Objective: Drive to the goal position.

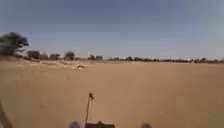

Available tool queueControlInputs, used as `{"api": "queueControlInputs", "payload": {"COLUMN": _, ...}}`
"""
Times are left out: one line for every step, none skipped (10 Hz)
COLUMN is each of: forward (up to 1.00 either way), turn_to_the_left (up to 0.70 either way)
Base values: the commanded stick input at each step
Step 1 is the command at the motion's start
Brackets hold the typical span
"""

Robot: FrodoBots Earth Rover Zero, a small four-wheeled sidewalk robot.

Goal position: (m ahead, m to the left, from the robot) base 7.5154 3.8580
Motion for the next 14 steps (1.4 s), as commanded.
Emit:
{"api": "queueControlInputs", "payload": {"forward": 0.5, "turn_to_the_left": 0.0}}
{"api": "queueControlInputs", "payload": {"forward": 0.5, "turn_to_the_left": 0.0}}
{"api": "queueControlInputs", "payload": {"forward": 0.5, "turn_to_the_left": 0.0}}
{"api": "queueControlInputs", "payload": {"forward": 0.5, "turn_to_the_left": 0.0}}
{"api": "queueControlInputs", "payload": {"forward": 0.5, "turn_to_the_left": 0.0}}
{"api": "queueControlInputs", "payload": {"forward": 0.5, "turn_to_the_left": 0.0}}
{"api": "queueControlInputs", "payload": {"forward": 0.5, "turn_to_the_left": 0.0}}
{"api": "queueControlInputs", "payload": {"forward": 0.5, "turn_to_the_left": 0.0}}
{"api": "queueControlInputs", "payload": {"forward": 0.5, "turn_to_the_left": 0.0}}
{"api": "queueControlInputs", "payload": {"forward": 0.5, "turn_to_the_left": 0.0}}
{"api": "queueControlInputs", "payload": {"forward": 0.5, "turn_to_the_left": 0.0}}
{"api": "queueControlInputs", "payload": {"forward": 0.5, "turn_to_the_left": 0.0}}
{"api": "queueControlInputs", "payload": {"forward": 0.5, "turn_to_the_left": 0.0}}
{"api": "queueControlInputs", "payload": {"forward": 0.5, "turn_to_the_left": 0.0}}
